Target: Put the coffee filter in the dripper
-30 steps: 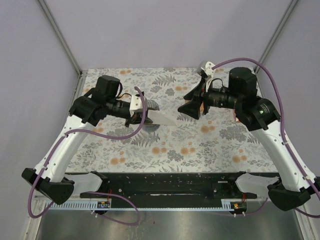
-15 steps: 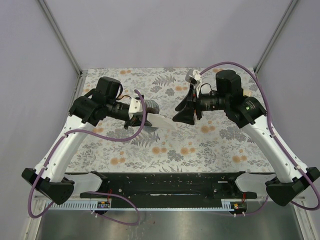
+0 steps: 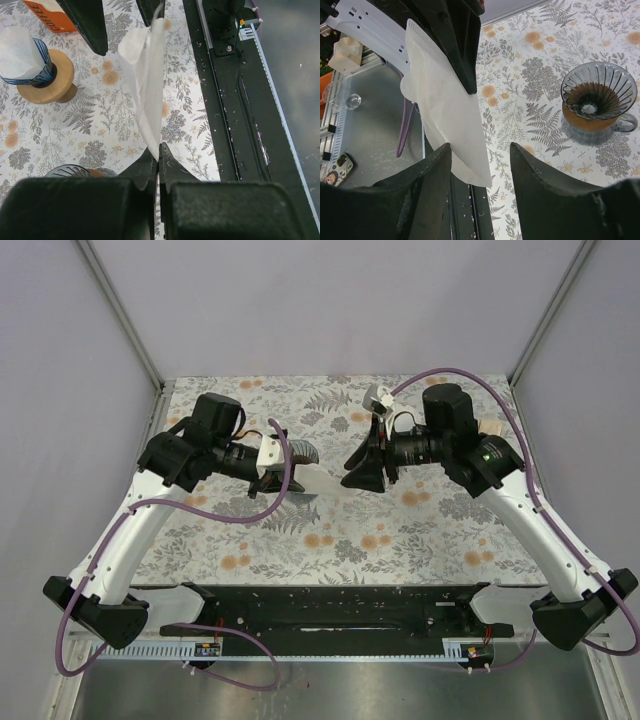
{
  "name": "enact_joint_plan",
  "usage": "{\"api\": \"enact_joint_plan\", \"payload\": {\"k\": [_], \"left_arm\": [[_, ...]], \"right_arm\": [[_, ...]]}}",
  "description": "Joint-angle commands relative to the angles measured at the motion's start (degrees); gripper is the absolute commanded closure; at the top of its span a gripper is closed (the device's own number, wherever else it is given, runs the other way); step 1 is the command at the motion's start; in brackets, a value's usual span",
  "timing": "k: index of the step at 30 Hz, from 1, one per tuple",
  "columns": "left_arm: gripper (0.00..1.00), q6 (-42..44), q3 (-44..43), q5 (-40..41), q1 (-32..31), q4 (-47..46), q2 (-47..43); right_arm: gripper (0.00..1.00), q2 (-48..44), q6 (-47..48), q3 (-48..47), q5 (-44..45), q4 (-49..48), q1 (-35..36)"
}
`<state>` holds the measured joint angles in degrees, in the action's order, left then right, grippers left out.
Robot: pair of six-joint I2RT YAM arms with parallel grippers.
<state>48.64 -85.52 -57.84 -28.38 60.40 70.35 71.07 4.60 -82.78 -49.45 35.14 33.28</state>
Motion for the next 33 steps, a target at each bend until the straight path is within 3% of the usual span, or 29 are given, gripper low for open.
{"api": "enact_joint_plan", "payload": {"k": [1,6,8,10,11,17,20,25,33], "left_arm": [[1.0,1.1,-2.55,-2.8,-0.27,-0.81,0.14],[1.0,-4.06,-2.38,-0.61,-0.36,-4.4,0.05],[0.69,-9.15,-1.68,3.07,-0.27,-8.35,-0.82],[0.37,-14.6,-0.36,8.69,-0.01,-12.65,-1.61],[0.29,-16.8,0.43,12.28,0.25,-14.94,-2.14],[0.02,-31.91,3.16,23.73,8.59,-25.93,-4.51],[0.01,-38.69,2.81,26.28,12.2,-28.93,-5.48],[0.01,-50.29,2.72,33.93,12.74,-29.2,-6.36],[0.01,-62.43,7.46,37.98,11.95,-28.59,-7.77]], "right_arm": [[0.44,0.91,0.32,-0.01,-0.65,-2.0,1.79],[0.87,1.79,-2.4,-0.71,2.59,-5.24,3.28],[1.0,1.44,-4.24,-1.06,8.03,-6.56,3.29],[1.0,1.7,-6.88,-1.85,13.65,-6.48,3.37],[1.0,2.14,-7.58,-2.29,15.85,-5.96,3.46],[1.0,5.13,-13.9,-4.4,35.44,-5.52,5.48],[1.0,8.46,-16.63,-7.99,45.02,-3.59,7.15],[1.0,15.4,-17.87,-15.73,60.77,0.19,12.16],[1.0,24.11,-19.89,-22.42,67.29,0.46,16.2]]}}
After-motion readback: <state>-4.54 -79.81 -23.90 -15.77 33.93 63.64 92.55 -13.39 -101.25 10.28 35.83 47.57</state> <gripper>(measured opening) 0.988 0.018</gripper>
